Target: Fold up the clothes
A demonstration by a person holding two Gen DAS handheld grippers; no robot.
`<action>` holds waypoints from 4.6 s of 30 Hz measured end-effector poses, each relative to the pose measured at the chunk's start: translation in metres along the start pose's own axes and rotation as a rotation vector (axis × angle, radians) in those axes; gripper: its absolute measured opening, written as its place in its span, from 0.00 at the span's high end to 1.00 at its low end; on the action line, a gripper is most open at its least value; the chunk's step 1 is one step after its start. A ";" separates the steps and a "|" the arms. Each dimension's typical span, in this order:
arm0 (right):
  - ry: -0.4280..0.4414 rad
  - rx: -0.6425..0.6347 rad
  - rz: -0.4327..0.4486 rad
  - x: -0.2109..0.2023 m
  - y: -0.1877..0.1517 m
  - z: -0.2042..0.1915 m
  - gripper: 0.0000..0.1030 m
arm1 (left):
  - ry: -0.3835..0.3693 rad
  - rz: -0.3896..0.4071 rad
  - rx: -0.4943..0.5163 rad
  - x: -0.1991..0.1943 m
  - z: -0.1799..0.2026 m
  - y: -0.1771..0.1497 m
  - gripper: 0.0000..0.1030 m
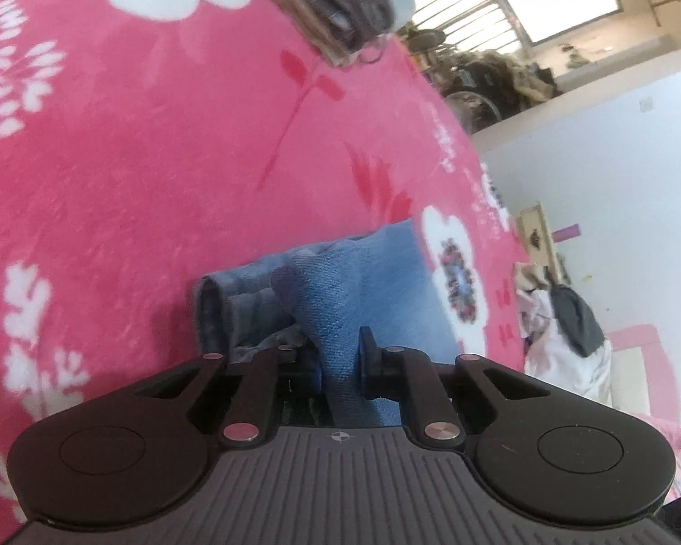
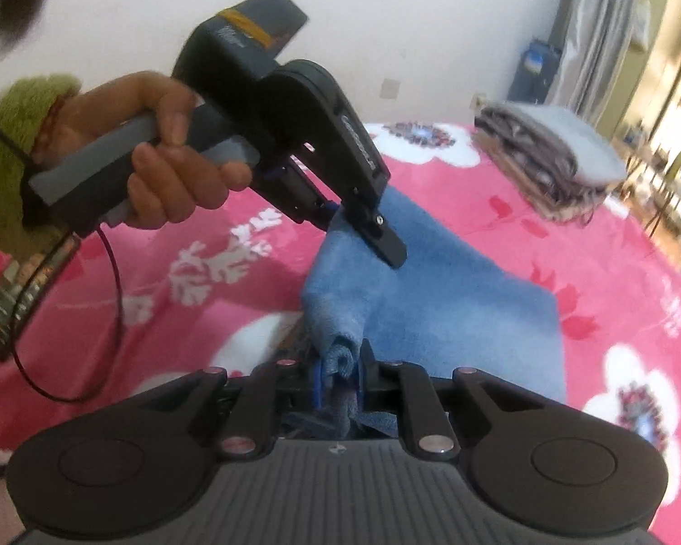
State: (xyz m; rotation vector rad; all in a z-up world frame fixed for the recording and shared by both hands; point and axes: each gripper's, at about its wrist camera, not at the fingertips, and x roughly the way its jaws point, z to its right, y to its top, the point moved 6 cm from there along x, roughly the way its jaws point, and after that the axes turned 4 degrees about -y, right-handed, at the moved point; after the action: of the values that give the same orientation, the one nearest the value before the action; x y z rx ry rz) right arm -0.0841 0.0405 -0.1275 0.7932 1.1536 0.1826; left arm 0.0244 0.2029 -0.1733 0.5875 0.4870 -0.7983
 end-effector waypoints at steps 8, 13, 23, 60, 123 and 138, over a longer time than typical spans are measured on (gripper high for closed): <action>-0.015 0.034 -0.032 0.026 -0.021 -0.020 0.71 | 0.206 0.146 0.122 -0.030 0.008 0.006 0.68; 0.003 0.131 -0.026 0.021 -0.022 -0.020 0.53 | 0.143 0.251 0.288 -0.041 0.053 -0.006 0.63; 0.044 0.379 -0.044 -0.033 -0.030 0.057 0.54 | 0.244 0.125 0.493 0.011 0.037 -0.046 0.64; -0.084 0.543 -0.083 0.166 0.024 0.181 0.82 | 0.072 0.154 0.465 0.007 0.012 -0.047 0.62; 0.357 1.438 -0.144 0.006 -0.187 0.235 0.83 | 0.106 -0.034 0.853 0.097 0.147 -0.075 0.95; 0.337 1.096 0.038 -0.018 -0.131 0.212 0.92 | -0.004 0.008 0.679 0.075 0.137 -0.057 0.95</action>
State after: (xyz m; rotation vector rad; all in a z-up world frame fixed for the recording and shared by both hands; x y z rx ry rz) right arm 0.0587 -0.1620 -0.1619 1.7921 1.5526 -0.3411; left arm 0.0511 0.0431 -0.1349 1.2125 0.1973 -0.9570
